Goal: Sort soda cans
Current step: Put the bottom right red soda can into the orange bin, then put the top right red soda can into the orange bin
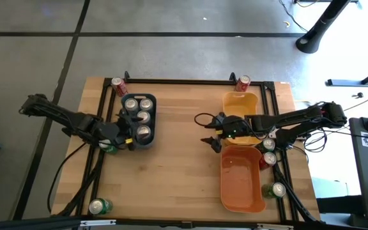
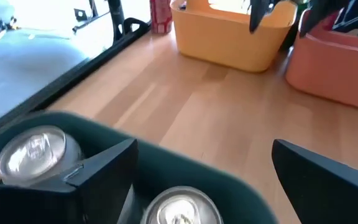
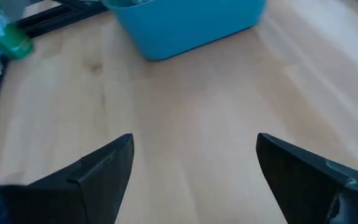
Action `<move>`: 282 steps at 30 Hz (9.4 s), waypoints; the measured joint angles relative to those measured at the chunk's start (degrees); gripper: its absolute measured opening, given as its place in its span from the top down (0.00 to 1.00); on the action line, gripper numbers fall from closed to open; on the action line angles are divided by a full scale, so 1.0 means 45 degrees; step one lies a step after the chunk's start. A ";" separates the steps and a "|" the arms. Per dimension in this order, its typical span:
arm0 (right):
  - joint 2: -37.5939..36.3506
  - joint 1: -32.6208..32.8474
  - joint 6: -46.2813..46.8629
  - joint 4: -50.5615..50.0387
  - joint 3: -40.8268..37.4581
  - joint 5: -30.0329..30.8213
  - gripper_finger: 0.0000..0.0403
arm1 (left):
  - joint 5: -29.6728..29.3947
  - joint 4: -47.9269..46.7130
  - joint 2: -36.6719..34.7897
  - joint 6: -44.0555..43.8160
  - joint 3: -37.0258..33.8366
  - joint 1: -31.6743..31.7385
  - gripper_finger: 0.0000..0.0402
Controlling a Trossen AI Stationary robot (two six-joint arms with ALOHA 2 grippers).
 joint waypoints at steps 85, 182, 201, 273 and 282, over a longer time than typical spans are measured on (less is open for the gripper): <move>-0.2788 0.7349 1.8667 -1.6613 0.1036 -0.2564 0.16 | -0.0126 0.2433 0.1059 0.1451 0.0254 0.0024 0.12; 0.2592 0.4658 0.9085 -1.6677 0.5367 -0.1580 0.28 | -0.0127 0.2438 0.1054 0.1612 0.0249 0.0024 0.12; 0.3541 0.4668 0.7957 -1.6587 0.5367 -0.1240 0.21 | -0.0127 0.2430 0.1054 0.1631 0.0249 0.0024 0.12; 0.4483 -1.3459 -0.1052 -1.3044 0.9842 0.0497 0.07 | -0.0125 0.2439 0.1054 0.1664 0.0249 0.1622 0.12; 0.5962 -1.3775 -0.1018 -1.3409 0.9836 0.0271 0.07 | -0.0124 0.2433 0.1054 0.1548 0.0249 0.1583 0.12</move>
